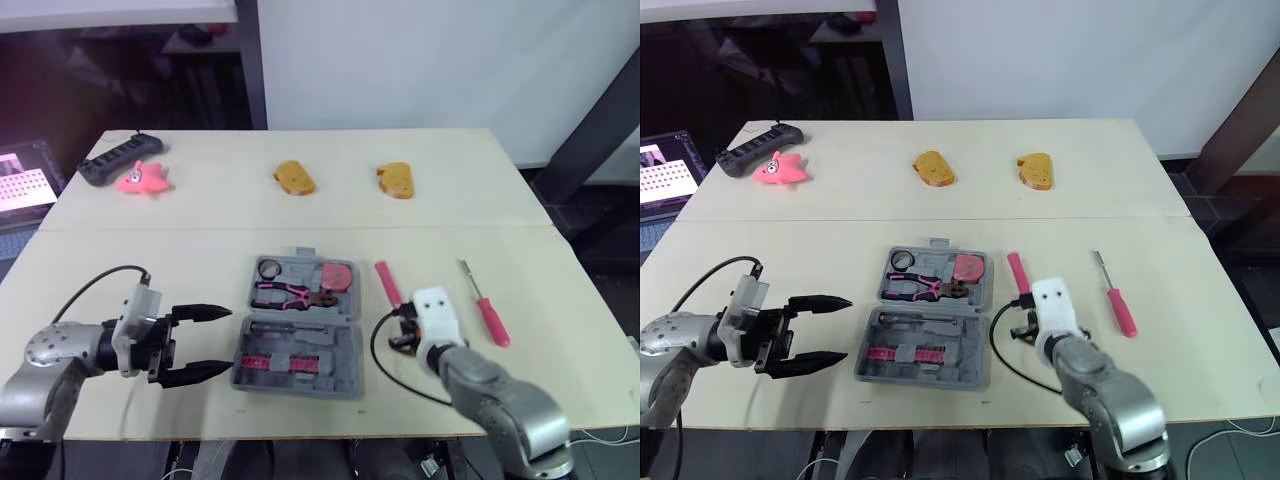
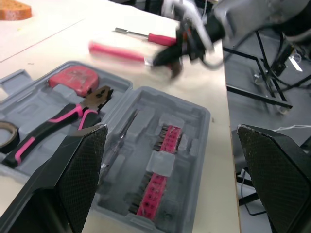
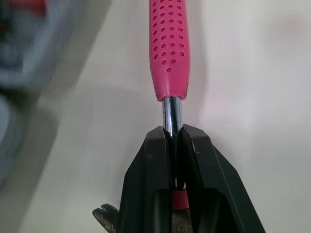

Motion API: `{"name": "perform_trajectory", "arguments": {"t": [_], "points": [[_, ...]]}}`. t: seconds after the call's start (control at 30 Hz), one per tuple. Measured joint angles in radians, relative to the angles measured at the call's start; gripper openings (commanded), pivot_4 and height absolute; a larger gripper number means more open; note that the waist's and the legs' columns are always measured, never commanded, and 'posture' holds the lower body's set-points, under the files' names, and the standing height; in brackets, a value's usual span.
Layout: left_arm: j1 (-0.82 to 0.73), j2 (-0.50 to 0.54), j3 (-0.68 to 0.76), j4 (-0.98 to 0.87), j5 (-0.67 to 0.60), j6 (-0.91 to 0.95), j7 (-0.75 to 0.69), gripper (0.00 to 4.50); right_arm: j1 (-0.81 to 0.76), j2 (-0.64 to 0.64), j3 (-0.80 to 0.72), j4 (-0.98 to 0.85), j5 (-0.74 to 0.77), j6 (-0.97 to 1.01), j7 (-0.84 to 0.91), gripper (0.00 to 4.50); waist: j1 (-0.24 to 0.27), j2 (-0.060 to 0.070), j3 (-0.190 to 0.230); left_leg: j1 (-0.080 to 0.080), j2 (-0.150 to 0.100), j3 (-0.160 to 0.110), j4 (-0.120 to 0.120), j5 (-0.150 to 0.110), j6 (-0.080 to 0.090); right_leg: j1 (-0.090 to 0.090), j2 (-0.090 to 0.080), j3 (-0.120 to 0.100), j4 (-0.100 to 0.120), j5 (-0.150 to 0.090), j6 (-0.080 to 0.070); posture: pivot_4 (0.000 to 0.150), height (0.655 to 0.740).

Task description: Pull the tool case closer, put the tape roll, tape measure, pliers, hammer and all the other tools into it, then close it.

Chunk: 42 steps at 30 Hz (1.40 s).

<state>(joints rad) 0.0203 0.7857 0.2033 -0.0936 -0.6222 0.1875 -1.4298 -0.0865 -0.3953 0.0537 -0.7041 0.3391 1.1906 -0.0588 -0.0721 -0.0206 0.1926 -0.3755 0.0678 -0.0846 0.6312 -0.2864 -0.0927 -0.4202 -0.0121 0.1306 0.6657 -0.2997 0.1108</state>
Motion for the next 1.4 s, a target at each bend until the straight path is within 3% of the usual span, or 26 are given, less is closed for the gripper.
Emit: {"name": "perform_trajectory", "arguments": {"t": [0.17, 0.33, 0.5, 0.73, 1.13, 1.4], "points": [[-0.023, -0.001, 0.017, 0.019, 0.0, 0.0, 0.011, 4.5, -0.308, -0.258, 0.012, -0.097, 0.123, -0.002, 0.323, 0.05, 0.002, 0.003, 0.002, 0.0, 0.0, -0.001, -0.002, 0.0, 0.001, 0.0, 0.0, -0.001, 0.0, 0.0, 0.0, 0.15, 0.74], [-0.03, -0.004, 0.026, 0.044, -0.001, 0.001, 0.015, 4.5, -0.463, -0.392, 0.21, -0.106, 0.255, 0.03, 0.608, 0.05, 0.004, 0.004, 0.002, -0.007, -0.001, -0.001, 0.001, -0.002, 0.004, -0.004, -0.003, -0.003, -0.002, 0.0, 0.001, 0.15, 0.74], [-0.014, 0.037, 0.052, 0.059, -0.003, 0.0, -0.03, 4.5, -0.749, -0.398, 0.448, 0.007, 0.245, 0.056, 0.78, 0.05, -0.001, 0.004, 0.002, -0.01, 0.0, -0.002, 0.003, -0.002, 0.003, -0.008, -0.002, -0.004, 0.001, 0.001, 0.0, 0.15, 0.74], [0.039, 0.101, 0.089, 0.074, 0.0, -0.023, -0.12, 4.5, -0.917, -0.226, 0.728, 0.164, 0.187, 0.178, 0.795, 0.05, 0.002, 0.004, 0.003, -0.014, 0.0, -0.002, 0.004, -0.001, 0.001, -0.011, -0.003, -0.005, 0.001, 0.001, 0.0, 0.15, 0.74], [0.099, 0.113, 0.109, 0.07, 0.002, -0.06, -0.161, 4.5, -0.978, -0.095, 0.763, 0.227, 0.16, 0.389, 0.697, 0.05, -0.002, 0.004, 0.003, -0.015, 0.0, -0.003, 0.003, 0.0, 0.001, -0.014, -0.003, -0.007, 0.004, 0.001, 0.0, 0.15, 0.74], [0.092, 0.114, 0.109, 0.07, 0.002, -0.061, -0.163, 4.5, -1.032, -0.086, 0.761, 0.306, 0.236, 0.418, 0.622, 0.05, -0.003, 0.004, 0.003, -0.015, 0.0, -0.003, 0.004, 0.0, 0.0, -0.014, -0.003, -0.007, 0.004, 0.001, 0.0, 0.15, 0.74]]}}
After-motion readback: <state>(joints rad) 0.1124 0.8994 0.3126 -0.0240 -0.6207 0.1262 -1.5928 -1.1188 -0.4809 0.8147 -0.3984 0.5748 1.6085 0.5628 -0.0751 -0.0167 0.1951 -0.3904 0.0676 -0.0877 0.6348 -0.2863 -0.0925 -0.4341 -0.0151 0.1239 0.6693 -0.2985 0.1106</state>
